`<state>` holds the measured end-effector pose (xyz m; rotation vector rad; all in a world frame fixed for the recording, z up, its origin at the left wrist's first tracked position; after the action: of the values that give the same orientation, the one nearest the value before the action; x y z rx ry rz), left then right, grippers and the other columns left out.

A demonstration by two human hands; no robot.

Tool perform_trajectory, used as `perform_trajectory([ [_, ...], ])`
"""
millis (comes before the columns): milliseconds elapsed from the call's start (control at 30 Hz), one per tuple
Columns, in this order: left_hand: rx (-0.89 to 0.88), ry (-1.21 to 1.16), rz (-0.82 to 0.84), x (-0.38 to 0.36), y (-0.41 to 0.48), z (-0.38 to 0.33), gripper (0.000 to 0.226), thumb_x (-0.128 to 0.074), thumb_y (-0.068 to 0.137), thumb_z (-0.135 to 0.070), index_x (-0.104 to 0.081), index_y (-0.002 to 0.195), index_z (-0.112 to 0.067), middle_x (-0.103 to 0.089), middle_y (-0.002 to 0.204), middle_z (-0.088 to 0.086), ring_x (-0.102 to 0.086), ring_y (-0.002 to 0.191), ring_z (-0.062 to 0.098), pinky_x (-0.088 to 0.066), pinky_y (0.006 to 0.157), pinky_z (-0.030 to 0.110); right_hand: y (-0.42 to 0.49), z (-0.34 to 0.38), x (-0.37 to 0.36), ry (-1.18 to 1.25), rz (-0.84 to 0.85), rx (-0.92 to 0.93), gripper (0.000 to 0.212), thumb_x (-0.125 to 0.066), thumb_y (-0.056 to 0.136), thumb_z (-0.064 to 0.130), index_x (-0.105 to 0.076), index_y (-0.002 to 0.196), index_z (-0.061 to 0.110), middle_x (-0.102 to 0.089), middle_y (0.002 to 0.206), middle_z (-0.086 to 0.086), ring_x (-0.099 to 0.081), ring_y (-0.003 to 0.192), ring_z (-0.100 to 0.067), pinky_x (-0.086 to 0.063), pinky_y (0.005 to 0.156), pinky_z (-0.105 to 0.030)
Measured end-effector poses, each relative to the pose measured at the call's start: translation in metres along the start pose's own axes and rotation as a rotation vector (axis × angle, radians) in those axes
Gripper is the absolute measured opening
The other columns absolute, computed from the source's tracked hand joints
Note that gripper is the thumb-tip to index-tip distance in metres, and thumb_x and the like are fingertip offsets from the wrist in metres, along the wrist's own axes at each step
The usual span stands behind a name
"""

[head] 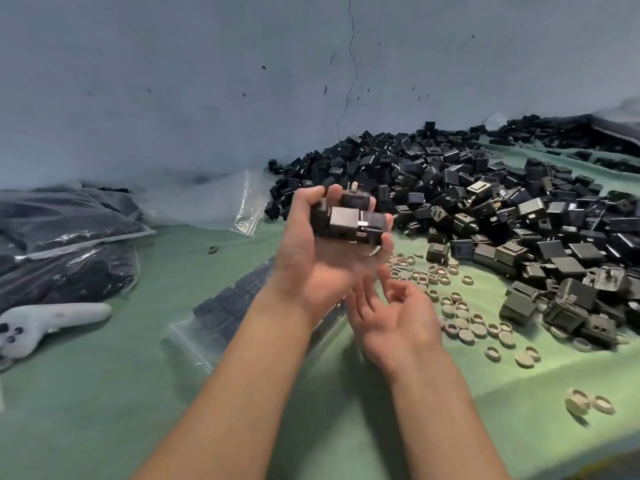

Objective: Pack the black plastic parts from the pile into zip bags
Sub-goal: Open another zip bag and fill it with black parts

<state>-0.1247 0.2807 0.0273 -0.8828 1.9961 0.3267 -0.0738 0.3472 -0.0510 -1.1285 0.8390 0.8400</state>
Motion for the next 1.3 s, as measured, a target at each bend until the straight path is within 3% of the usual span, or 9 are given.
perform_trajectory([
  [67, -0.046, -0.032, 0.018, 0.022, -0.033, -0.014, 0.011, -0.066, 0.084, -0.035, -0.068, 0.09, -0.025, -0.061, 0.121, 0.012, -0.056, 0.11, 0.036, -0.051, 0.078, 0.043, 0.0, -0.007, -0.005, -0.047, 0.007, -0.011, 0.024, -0.042, 0.093, 0.015, -0.065, 0.096, 0.02, -0.068, 0.103, -0.006, -0.069, 0.083, -0.02, -0.049, 0.088, -0.032],
  [233, -0.133, -0.014, -0.108, 0.057, -0.078, -0.027, 0.014, -0.071, 0.078, -0.036, -0.068, 0.087, -0.027, -0.063, 0.125, 0.011, -0.06, 0.108, 0.036, -0.051, 0.079, 0.043, -0.006, -0.042, -0.021, -0.178, 0.063, -0.083, 0.024, -0.044, 0.094, 0.016, -0.066, 0.104, 0.017, -0.068, 0.104, -0.009, -0.066, 0.094, -0.023, -0.054, 0.063, -0.034],
  [367, -0.141, -0.033, -0.154, 0.073, -0.098, -0.027, 0.015, -0.071, 0.077, -0.035, -0.068, 0.087, -0.025, -0.065, 0.119, 0.014, -0.064, 0.1, 0.038, -0.05, 0.08, 0.043, -0.012, -0.065, -0.032, -0.302, 0.104, -0.087, 0.027, -0.045, 0.095, 0.019, -0.069, 0.107, 0.018, -0.07, 0.103, -0.006, -0.065, 0.088, -0.018, -0.048, 0.075, -0.031],
  [800, -0.224, -0.009, -0.201, 0.089, -0.109, -0.024, 0.018, -0.074, 0.077, -0.036, -0.068, 0.089, -0.024, -0.065, 0.111, 0.013, -0.06, 0.099, 0.034, -0.049, 0.077, 0.041, -0.018, -0.084, -0.034, -0.551, 0.136, 0.002, 0.028, -0.049, 0.095, 0.022, -0.072, 0.112, 0.018, -0.075, 0.092, 0.0, -0.056, 0.08, -0.015, -0.04, 0.073, -0.029],
  [867, -0.344, 0.183, -0.26, 0.084, -0.107, -0.027, 0.015, -0.071, 0.079, -0.036, -0.07, 0.088, -0.024, -0.067, 0.097, 0.009, -0.062, 0.086, 0.025, -0.051, 0.068, 0.037, -0.019, -0.088, -0.035, -0.548, 0.143, 0.001, 0.027, -0.051, 0.095, 0.024, -0.071, 0.112, 0.018, -0.073, 0.097, -0.001, -0.057, 0.076, -0.014, -0.039, 0.07, -0.029],
  [933, -0.524, 0.591, -0.376, 0.075, -0.107, -0.028, 0.01, -0.067, 0.08, -0.036, -0.07, 0.086, -0.028, -0.069, 0.09, 0.001, -0.065, 0.08, 0.017, -0.053, 0.065, 0.03, -0.021, -0.094, -0.038, -0.514, 0.182, -0.032, 0.026, -0.054, 0.093, 0.025, -0.07, 0.111, 0.017, -0.068, 0.102, -0.006, -0.059, 0.08, -0.018, -0.042, 0.076, -0.032],
  [1067, -0.802, 1.315, -0.525, 0.064, -0.106, -0.017, 0.018, -0.063, 0.075, -0.049, -0.063, 0.092, -0.042, -0.055, 0.112, -0.02, -0.057, 0.112, 0.001, -0.044, 0.091, 0.012, -0.031, -0.105, -0.045, -0.265, 0.371, -0.174, 0.023, -0.061, 0.08, 0.024, -0.059, 0.102, 0.018, -0.059, 0.097, -0.005, -0.062, 0.09, -0.02, -0.051, 0.079, -0.027],
  [1167, -0.784, 1.474, -0.525, 0.068, -0.101, -0.012, 0.027, -0.056, 0.077, -0.063, -0.058, 0.097, -0.044, -0.046, 0.119, -0.024, -0.045, 0.125, 0.003, -0.039, 0.106, 0.029, -0.033, -0.105, -0.042, -0.148, 0.376, -0.238, 0.015, -0.059, 0.084, 0.027, -0.055, 0.097, 0.02, -0.048, 0.114, -0.004, -0.047, 0.111, -0.023, -0.034, 0.108, -0.032],
  [1300, -0.723, 1.662, -0.51, 0.07, -0.097, -0.003, 0.034, -0.04, 0.084, -0.074, -0.05, 0.108, -0.052, -0.04, 0.137, -0.021, -0.026, 0.14, 0.002, -0.026, 0.115, 0.038, -0.032, -0.102, -0.037, -0.133, 0.388, -0.277, 0.018, -0.051, 0.09, 0.033, -0.056, 0.08, 0.02, -0.055, 0.087, -0.004, -0.056, 0.09, -0.028, -0.045, 0.085, -0.036],
])
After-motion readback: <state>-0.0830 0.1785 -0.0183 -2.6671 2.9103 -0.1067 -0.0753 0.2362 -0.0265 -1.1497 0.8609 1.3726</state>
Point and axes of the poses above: each hand's wrist, its own y-axis towards the middle knuckle, its own x-axis out of the back of the hand, z = x × y, the point moved 3 cm from there along y, towards the middle knuckle
